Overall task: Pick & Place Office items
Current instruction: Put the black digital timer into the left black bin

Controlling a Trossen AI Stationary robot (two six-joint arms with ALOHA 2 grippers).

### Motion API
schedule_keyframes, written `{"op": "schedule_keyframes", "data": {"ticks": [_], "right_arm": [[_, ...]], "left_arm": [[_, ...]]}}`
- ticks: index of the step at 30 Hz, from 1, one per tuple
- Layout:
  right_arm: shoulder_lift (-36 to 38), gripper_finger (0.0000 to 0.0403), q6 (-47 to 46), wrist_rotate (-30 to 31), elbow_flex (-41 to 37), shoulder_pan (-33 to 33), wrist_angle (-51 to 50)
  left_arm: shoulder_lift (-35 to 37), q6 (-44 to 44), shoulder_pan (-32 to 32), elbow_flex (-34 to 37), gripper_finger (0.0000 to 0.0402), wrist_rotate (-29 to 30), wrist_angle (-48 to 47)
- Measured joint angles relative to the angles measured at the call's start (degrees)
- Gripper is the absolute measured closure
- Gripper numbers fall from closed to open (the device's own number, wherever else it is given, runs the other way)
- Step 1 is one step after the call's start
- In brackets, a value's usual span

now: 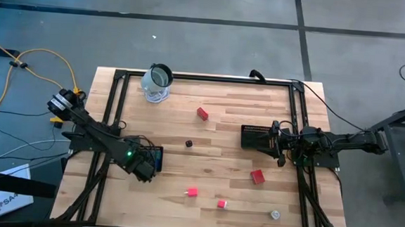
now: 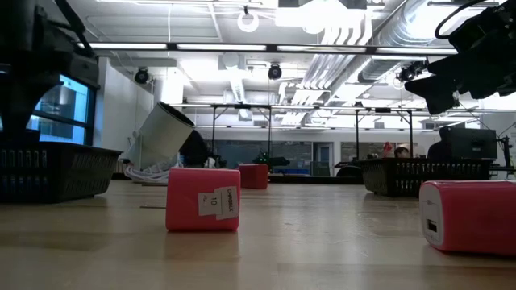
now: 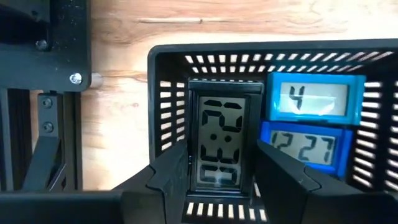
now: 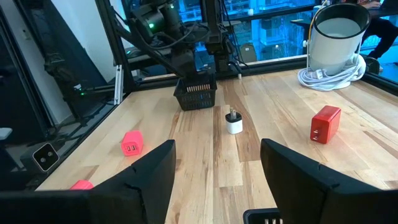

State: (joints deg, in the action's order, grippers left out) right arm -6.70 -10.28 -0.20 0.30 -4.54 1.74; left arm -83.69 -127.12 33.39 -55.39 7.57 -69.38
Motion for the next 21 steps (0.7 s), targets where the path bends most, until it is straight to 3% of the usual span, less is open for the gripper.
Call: {"op": "schedule_keyframes", "data": {"ticks": [21], "right_arm": [[0.0, 0.018, 0.0, 0.0, 0.0, 0.0, 0.0]], "left_arm": [[0.0, -1.0, -0.3, 10.4, 0.0245, -1.5, 14.7]]}}
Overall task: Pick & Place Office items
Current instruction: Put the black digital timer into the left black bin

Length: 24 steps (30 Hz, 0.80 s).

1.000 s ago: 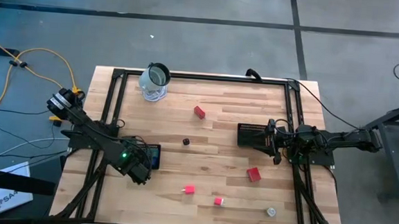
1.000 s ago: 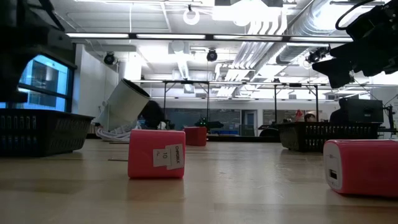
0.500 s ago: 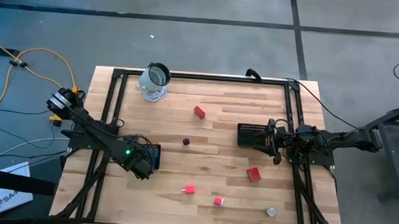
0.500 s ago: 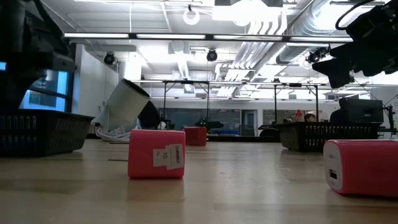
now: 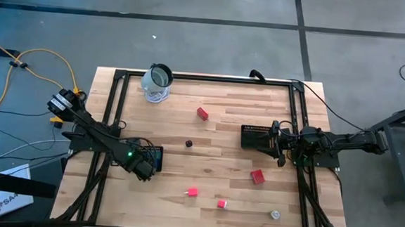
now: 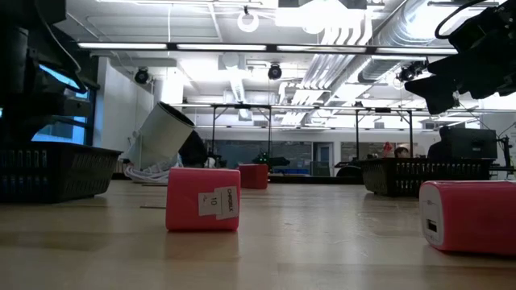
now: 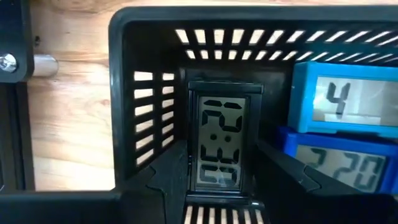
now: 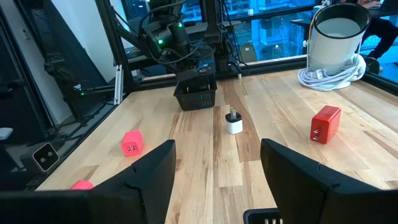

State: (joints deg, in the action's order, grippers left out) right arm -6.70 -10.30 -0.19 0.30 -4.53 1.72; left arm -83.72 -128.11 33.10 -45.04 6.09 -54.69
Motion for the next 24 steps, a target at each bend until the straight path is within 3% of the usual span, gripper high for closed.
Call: {"op": "schedule_keyframes", "data": {"ticks": [24], "right_arm": [[0.0, 0.018, 0.0, 0.0, 0.0, 0.0, 0.0]], "left_arm": [[0.0, 2.4, 0.2, 1.4, 0.0242, -0.1, 2.5]]}}
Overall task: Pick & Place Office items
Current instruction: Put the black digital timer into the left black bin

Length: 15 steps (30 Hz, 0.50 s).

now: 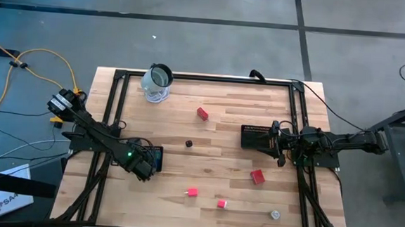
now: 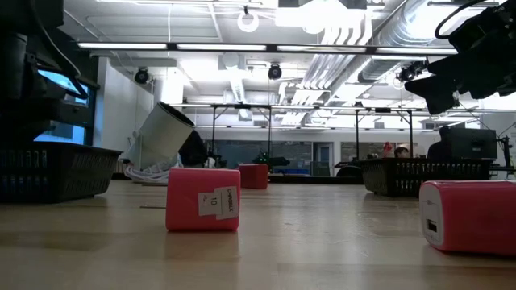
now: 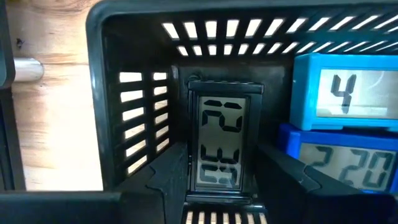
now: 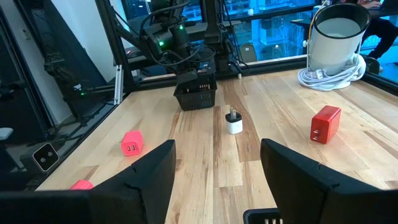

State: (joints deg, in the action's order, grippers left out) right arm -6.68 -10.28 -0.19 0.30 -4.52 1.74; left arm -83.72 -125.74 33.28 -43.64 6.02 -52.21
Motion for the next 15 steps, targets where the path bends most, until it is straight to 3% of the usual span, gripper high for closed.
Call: {"op": "schedule_keyframes", "data": {"ticks": [7, 15], "right_arm": [[0.0, 0.018, 0.0, 0.0, 0.0, 0.0, 0.0], [0.0, 0.018, 0.0, 0.0, 0.0, 0.0, 0.0]], "left_arm": [[0.0, 0.4, 0.0, 0.0, 0.0212, 0.0, 0.1], [1.4, -0.2, 0.0, -0.1, 0.0208, 0.2, 0.4]]}}
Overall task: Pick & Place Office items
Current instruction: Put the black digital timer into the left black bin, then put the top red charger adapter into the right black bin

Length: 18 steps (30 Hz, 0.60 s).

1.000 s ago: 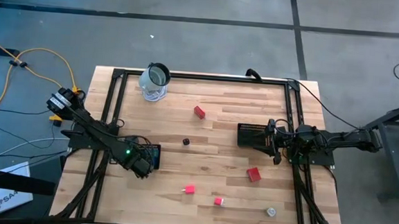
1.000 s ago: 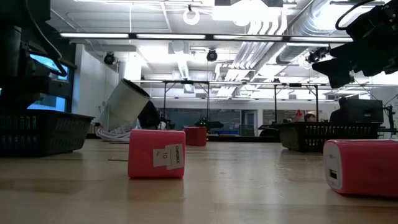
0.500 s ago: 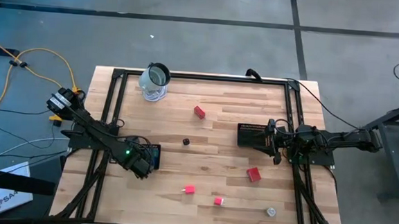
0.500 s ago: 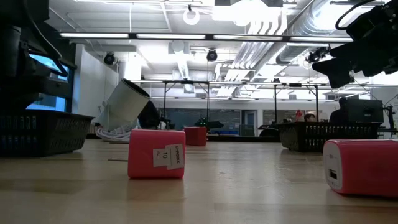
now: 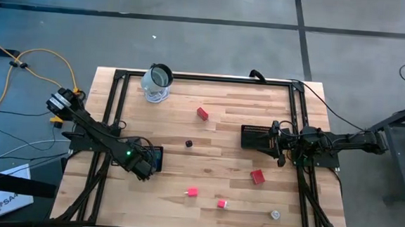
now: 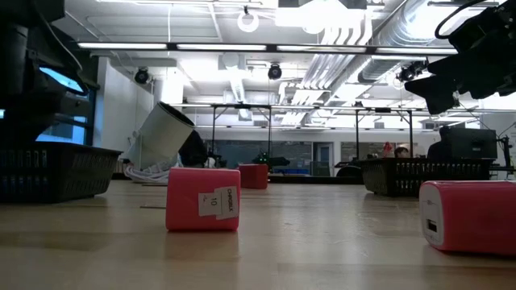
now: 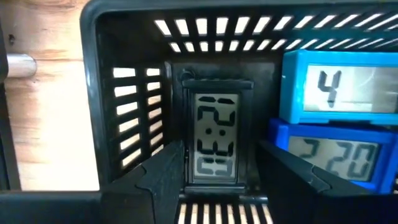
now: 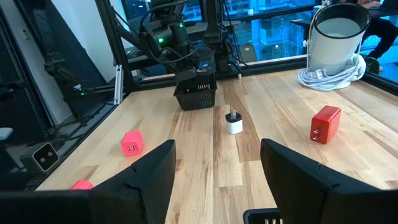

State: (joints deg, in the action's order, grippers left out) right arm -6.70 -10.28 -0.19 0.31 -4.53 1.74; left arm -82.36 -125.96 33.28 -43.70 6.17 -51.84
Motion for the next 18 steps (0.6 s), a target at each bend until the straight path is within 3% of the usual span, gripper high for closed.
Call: {"op": "schedule_keyframes", "data": {"ticks": [10, 18], "right_arm": [[0.0, 0.018, 0.0, 0.0, 0.0, 0.0, 0.0], [0.0, 0.018, 0.0, 0.0, 0.0, 0.0, 0.0]], "left_arm": [[0.6, -0.9, 0.0, 0.0, 0.0208, 0.9, -0.2], [5.5, 0.0, 0.0, 0.0, 0.0208, 1.7, -1.5]]}}
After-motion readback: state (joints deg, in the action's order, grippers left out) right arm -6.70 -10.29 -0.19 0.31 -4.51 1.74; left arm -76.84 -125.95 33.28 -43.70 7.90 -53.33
